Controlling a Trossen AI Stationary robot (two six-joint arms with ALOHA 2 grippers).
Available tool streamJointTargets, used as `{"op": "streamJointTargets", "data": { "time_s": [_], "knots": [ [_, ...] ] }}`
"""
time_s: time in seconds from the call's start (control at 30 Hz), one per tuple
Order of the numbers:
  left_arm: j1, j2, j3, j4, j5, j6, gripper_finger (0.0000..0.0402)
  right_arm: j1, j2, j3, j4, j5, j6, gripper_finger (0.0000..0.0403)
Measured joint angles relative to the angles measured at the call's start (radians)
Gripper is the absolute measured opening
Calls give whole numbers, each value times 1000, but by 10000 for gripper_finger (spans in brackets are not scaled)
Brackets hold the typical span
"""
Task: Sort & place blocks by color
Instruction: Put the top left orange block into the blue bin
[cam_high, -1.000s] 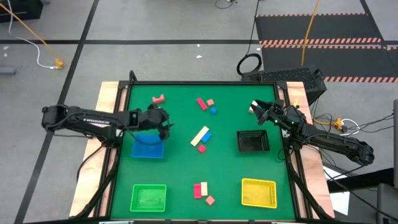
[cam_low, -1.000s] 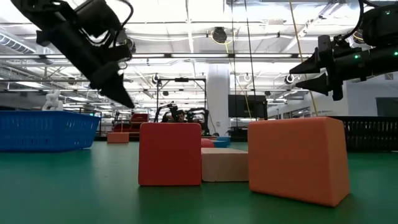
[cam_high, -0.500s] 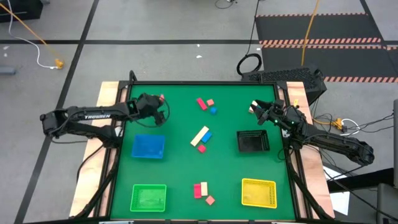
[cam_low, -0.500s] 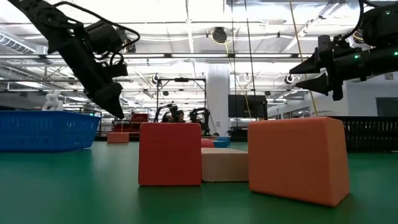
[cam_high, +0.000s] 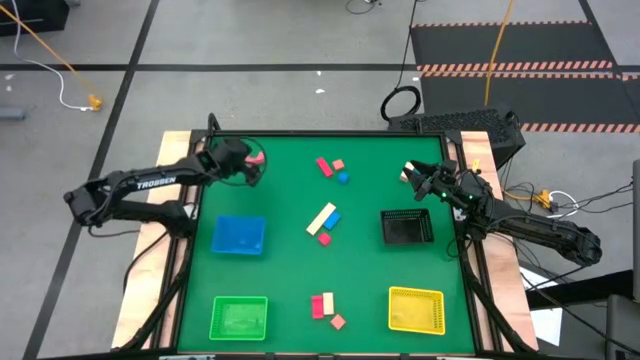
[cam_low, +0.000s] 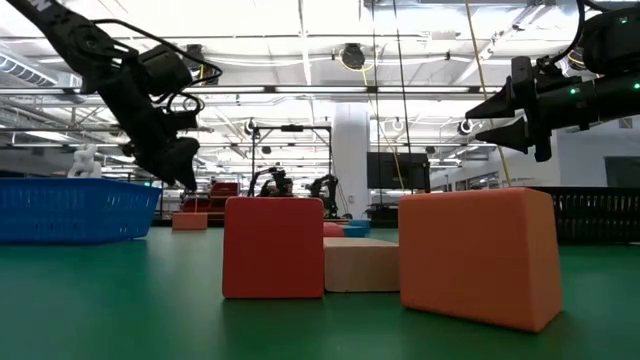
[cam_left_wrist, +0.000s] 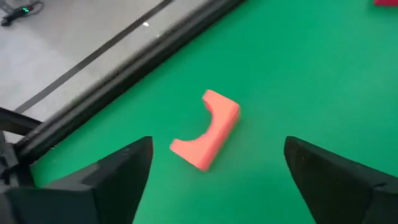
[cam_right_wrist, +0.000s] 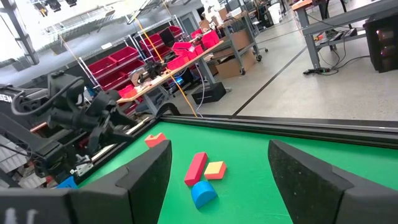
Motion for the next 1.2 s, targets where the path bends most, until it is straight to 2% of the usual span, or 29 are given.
{"op": "streamJointTargets", "data": {
  "time_s": [0.13, 0.43, 0.8, 1.0, 1.2],
  "knots": [
    [25, 23, 0, 40, 22, 16, 386, 0, 0, 0, 0, 0, 0, 258],
    [56, 197, -1, 156, 54, 43, 370, 0, 0, 0, 0, 0, 0, 258],
    [123, 308, -1, 255, 141, 106, 359, 0, 0, 0, 0, 0, 0, 258],
    [122, 317, -1, 260, 153, 111, 316, 0, 0, 0, 0, 0, 0, 258],
    [122, 317, -1, 238, 153, 114, 232, 0, 0, 0, 0, 0, 0, 258]
  ]
}}
